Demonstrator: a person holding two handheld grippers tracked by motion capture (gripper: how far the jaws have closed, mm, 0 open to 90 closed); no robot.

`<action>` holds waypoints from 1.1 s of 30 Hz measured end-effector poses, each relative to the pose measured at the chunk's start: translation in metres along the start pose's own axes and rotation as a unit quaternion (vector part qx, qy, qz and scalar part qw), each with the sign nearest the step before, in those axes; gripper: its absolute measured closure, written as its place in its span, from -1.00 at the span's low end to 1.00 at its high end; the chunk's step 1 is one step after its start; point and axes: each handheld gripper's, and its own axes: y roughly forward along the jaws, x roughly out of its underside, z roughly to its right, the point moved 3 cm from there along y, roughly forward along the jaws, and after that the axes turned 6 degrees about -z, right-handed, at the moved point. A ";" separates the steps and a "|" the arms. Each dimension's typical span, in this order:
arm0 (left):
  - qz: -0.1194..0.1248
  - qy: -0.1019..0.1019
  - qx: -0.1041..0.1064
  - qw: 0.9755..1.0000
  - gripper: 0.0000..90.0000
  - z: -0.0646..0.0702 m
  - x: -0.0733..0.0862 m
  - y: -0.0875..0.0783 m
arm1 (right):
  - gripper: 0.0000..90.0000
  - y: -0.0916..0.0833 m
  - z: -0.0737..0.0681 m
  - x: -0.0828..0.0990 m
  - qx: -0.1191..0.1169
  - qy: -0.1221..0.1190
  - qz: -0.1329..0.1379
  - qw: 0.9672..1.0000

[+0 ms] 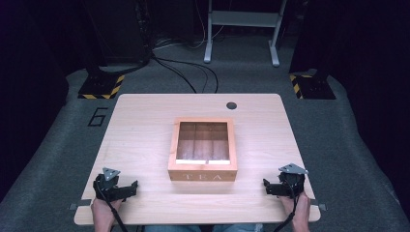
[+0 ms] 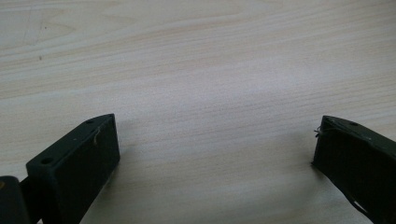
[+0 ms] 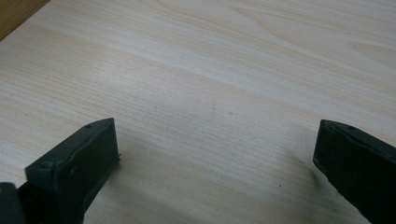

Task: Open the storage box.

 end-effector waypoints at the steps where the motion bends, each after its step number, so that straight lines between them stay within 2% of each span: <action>1: 0.000 0.000 0.000 1.000 -1.00 0.000 0.000 0.000 | -1.00 0.000 0.000 0.000 0.000 0.001 0.000 1.000; 5: 0.000 0.000 0.000 1.000 -1.00 0.000 0.000 0.000 | -1.00 0.000 0.000 -0.001 0.000 0.009 -0.004 1.000; 14: 0.000 0.000 0.000 1.000 -1.00 0.000 0.000 0.000 | -1.00 -0.002 0.001 -0.001 -0.008 0.008 -0.010 1.000; 18: 0.000 0.000 0.000 1.000 -1.00 0.000 0.000 0.000 | -1.00 -0.008 0.001 0.000 -0.016 0.017 0.000 1.000; 19: 0.000 0.000 0.000 1.000 -1.00 0.000 0.000 0.000 | -1.00 -0.010 0.000 -0.001 -0.016 0.012 0.000 1.000; 30: 0.000 0.000 0.000 1.000 -1.00 0.000 0.000 0.000 | -1.00 -0.031 -0.017 -0.004 -0.039 0.014 0.027 0.999; 31: 0.000 0.000 0.000 1.000 -1.00 0.000 0.000 0.000 | -1.00 -0.033 -0.021 -0.006 -0.044 0.007 0.029 0.999; 33: 0.000 0.000 0.000 1.000 -1.00 0.000 0.000 0.000 | -1.00 -0.035 -0.027 -0.008 -0.053 0.010 0.035 0.998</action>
